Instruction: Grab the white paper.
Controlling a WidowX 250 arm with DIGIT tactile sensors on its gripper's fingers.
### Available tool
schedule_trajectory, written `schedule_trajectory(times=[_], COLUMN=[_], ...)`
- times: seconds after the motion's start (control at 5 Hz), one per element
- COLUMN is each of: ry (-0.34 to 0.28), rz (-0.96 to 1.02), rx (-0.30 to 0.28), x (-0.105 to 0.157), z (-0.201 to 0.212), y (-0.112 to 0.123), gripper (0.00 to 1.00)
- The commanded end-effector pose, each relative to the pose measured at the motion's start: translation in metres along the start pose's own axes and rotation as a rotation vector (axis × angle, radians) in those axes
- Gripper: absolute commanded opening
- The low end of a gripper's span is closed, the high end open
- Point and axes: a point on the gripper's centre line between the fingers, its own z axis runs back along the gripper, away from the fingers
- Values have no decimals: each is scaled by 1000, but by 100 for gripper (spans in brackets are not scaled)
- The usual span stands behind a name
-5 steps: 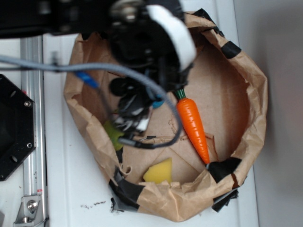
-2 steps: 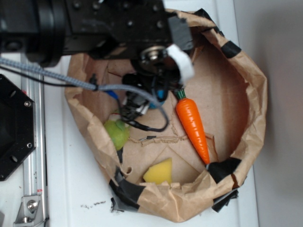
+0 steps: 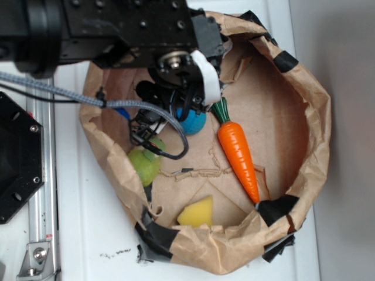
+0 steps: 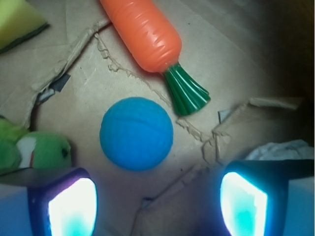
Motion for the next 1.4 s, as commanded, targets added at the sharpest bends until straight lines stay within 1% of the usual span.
schedule_trajectory(times=[0.0,0.2,0.4,0.6,0.8,1.0,1.2], ry=[-7,-31,-29,12,25,27,39], rz=[-70,-72,-79,-97,-103,-89,-101], rx=[96,163,208,265,289,296,292], x=[-5,0,4,1,-1,-5,-9], z=[13,26,22,7,3,1,-10], y=[14,23,29,36,42,49,47], gripper=[100,100,100,100,100,100,100])
